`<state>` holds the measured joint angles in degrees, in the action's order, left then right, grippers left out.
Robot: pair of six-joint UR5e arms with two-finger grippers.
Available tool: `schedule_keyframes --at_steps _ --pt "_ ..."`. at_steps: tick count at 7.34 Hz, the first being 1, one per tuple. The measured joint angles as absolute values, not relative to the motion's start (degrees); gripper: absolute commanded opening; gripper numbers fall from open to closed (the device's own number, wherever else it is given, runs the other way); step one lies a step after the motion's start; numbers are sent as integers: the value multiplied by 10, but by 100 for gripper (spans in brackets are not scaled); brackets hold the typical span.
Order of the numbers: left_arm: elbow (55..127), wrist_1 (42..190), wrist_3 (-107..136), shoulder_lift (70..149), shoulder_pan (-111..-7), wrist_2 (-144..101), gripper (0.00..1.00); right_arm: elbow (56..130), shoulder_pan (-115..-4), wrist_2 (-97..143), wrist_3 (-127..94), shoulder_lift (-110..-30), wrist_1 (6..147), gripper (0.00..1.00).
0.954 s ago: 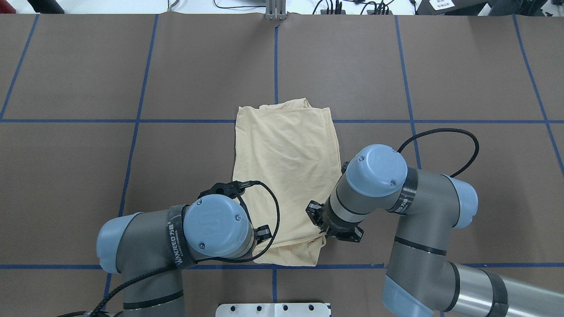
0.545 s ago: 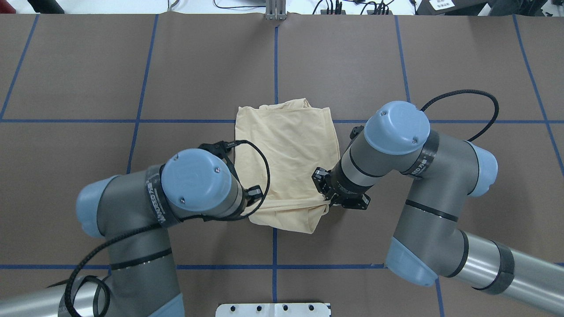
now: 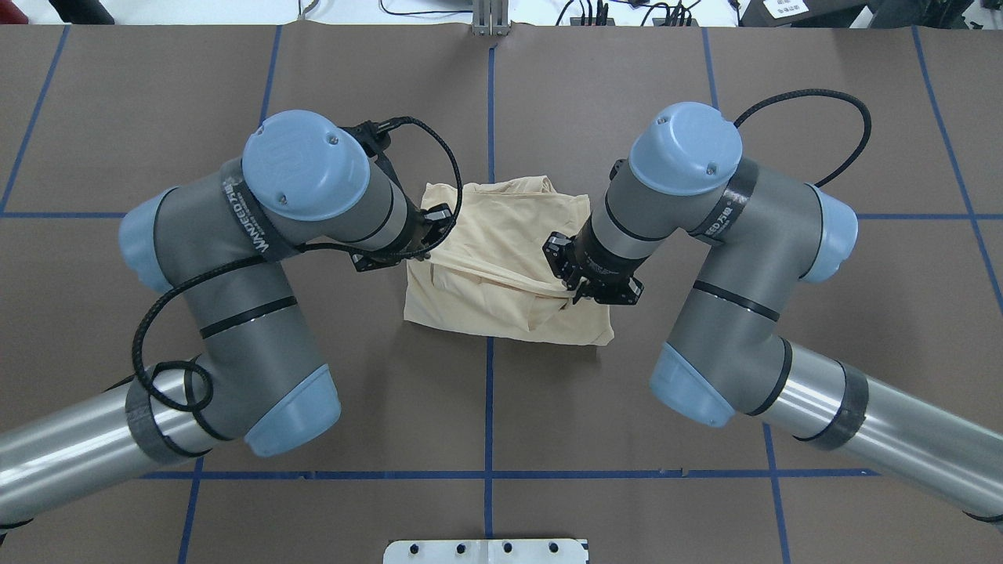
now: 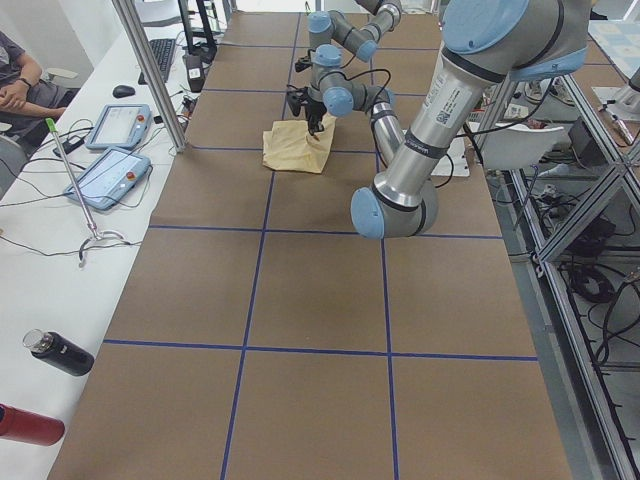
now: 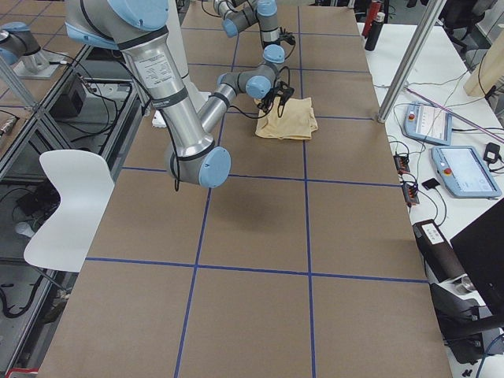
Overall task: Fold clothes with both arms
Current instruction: 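Lift the near edge with both grippers and fold it toward the far edge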
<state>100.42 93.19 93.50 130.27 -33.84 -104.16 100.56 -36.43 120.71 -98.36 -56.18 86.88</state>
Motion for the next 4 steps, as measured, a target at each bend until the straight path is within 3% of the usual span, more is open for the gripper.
schedule_keyframes --at_steps 4 --pt "910 987 916 1351 -387 -1044 0 900 -432 1225 -954 -484 866 0"
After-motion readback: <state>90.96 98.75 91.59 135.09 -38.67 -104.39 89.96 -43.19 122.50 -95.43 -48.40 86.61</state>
